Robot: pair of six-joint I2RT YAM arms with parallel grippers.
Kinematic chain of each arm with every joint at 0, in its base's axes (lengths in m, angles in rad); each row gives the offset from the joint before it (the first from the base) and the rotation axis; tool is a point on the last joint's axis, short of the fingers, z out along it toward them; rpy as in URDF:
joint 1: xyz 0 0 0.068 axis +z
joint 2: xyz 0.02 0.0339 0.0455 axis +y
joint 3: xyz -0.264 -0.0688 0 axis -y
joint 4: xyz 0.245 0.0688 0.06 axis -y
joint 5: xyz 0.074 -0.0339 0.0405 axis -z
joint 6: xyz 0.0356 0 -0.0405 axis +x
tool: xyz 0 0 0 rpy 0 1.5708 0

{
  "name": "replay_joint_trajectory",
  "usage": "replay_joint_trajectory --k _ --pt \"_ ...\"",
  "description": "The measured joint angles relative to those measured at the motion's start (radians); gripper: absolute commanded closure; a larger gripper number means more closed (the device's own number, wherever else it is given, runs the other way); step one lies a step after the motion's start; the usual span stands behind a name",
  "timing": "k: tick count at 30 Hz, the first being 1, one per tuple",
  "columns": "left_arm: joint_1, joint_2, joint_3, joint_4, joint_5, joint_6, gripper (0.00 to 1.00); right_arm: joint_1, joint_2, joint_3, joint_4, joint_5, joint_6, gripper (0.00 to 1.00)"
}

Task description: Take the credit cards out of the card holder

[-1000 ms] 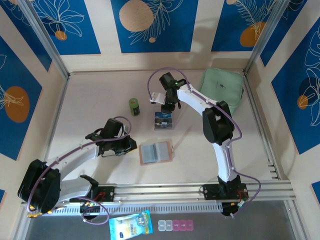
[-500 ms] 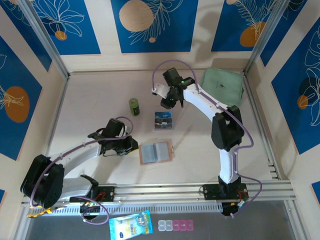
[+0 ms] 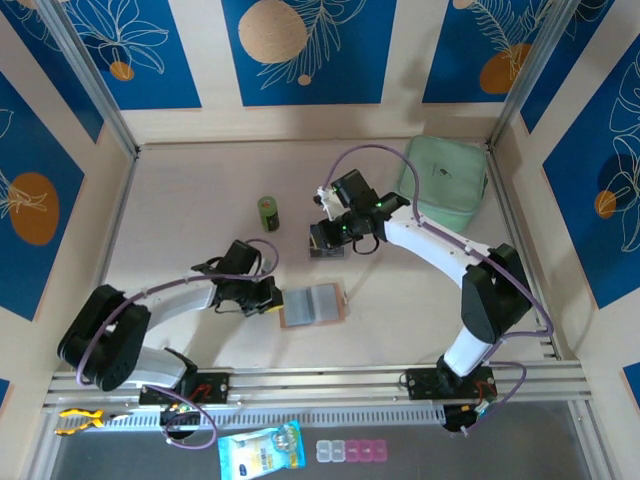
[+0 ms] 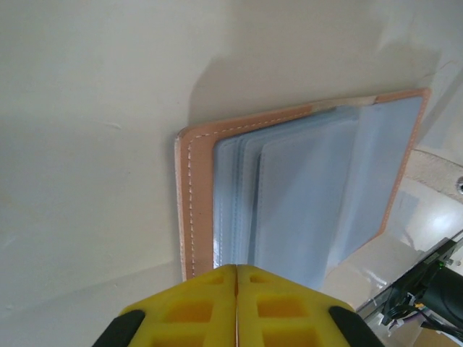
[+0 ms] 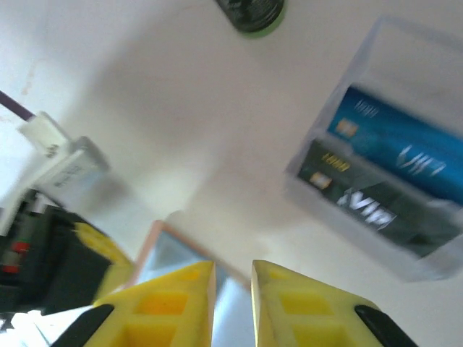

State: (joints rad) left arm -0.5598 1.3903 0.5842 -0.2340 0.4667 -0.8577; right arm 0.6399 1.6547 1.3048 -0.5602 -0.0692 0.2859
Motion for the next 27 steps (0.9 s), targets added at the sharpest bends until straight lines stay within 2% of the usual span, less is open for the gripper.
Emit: replay_joint_trajectory --k 6,12,14,19,27 --pt "-0.004 0.045 0.014 -0.009 0.000 0.003 0.97 0.035 -0.002 -0.084 0.001 -0.091 0.206 0.77" --pt "-0.004 0.071 0.017 -0.012 0.000 0.004 0.97 0.088 -0.011 -0.169 0.029 -0.154 0.327 0.74" --pt "-0.004 0.071 0.017 -0.012 0.000 0.004 0.97 0.103 -0.011 -0.198 0.051 -0.180 0.371 0.70" --pt "-0.004 0.071 0.017 -0.012 0.000 0.004 0.97 0.129 -0.011 -0.275 0.111 -0.233 0.451 0.64" --pt "-0.004 0.074 0.017 -0.009 -0.002 0.004 0.97 0.146 0.019 -0.304 0.184 -0.294 0.509 0.64"
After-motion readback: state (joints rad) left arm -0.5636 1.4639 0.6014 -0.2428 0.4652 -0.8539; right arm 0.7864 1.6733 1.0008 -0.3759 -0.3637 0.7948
